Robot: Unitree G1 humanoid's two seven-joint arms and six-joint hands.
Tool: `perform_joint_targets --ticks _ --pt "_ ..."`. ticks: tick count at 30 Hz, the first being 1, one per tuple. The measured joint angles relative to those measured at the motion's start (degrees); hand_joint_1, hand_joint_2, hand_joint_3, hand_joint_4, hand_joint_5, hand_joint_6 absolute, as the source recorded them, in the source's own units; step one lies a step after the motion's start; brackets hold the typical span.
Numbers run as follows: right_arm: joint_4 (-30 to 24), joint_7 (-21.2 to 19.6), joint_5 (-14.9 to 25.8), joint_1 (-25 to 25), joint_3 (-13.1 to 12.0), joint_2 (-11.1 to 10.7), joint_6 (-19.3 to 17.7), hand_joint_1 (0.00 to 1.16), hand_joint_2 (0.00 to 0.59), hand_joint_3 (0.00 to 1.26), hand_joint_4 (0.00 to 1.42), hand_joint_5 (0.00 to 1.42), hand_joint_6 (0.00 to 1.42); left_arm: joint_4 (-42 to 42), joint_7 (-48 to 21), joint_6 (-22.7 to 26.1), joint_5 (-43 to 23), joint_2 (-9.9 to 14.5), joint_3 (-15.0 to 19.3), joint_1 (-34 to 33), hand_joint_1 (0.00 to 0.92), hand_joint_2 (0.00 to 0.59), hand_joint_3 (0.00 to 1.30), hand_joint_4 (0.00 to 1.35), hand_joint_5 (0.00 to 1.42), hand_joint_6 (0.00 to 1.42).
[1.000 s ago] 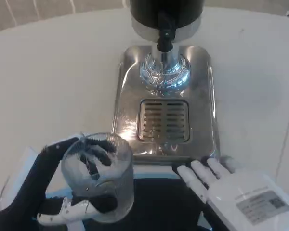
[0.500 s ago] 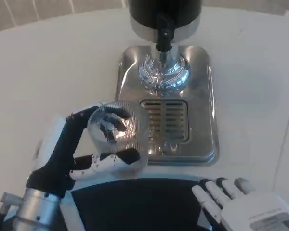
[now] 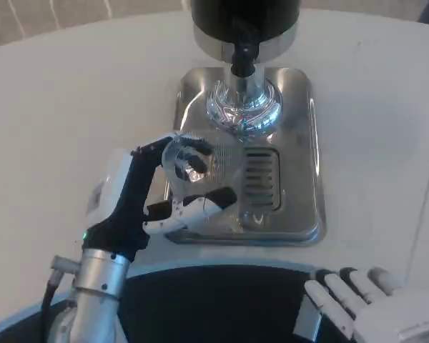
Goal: Grasp the cup under the faucet to collect the drink, then remove the cup.
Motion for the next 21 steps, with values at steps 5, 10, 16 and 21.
perform_joint_targets --ticks 5,10,16,21 --pt "0.00 1.75 3.94 -0.33 -4.66 0.07 -2.35 0.21 0.498 0.00 0.00 0.00 0.00 3.43 3.95 0.91 1.91 -0.69 -1.83 -2.97 0.588 0.060 0.96 1.16 1.33 0.55" --pt "0.00 3.65 7.15 -0.61 -8.27 0.11 -4.33 0.21 0.499 0.00 0.00 0.00 0.00 5.62 7.08 2.42 2.94 -1.40 -3.19 -5.07 0.588 0.060 0.96 1.16 1.33 0.55" --pt "0.00 5.48 9.63 -1.34 -10.54 0.15 -5.90 0.21 0.499 0.00 0.00 0.00 0.00 9.12 10.20 4.63 4.16 -2.11 -5.04 -7.49 0.588 0.060 0.96 1.15 1.31 0.55" --pt "0.00 7.01 11.11 -1.61 -11.91 0.16 -6.50 0.21 0.499 0.00 0.00 0.00 0.00 12.21 13.58 7.61 4.88 -3.18 -6.73 -10.65 0.588 0.060 0.96 1.15 1.31 0.55"
